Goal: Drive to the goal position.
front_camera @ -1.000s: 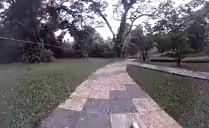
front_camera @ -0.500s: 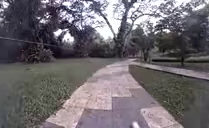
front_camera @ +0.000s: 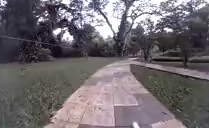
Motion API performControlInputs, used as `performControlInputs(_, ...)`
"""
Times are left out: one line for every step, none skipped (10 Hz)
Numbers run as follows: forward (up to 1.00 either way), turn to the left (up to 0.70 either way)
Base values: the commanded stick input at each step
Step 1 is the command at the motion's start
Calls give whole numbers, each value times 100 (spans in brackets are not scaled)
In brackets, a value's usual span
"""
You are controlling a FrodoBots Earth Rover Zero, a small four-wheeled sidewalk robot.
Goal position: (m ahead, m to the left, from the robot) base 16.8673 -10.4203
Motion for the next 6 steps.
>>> performControlInputs(70,-13)
performControlInputs(70,-13)
performControlInputs(70,-13)
performControlInputs(70,-13)
performControlInputs(70,-13)
performControlInputs(70,-13)
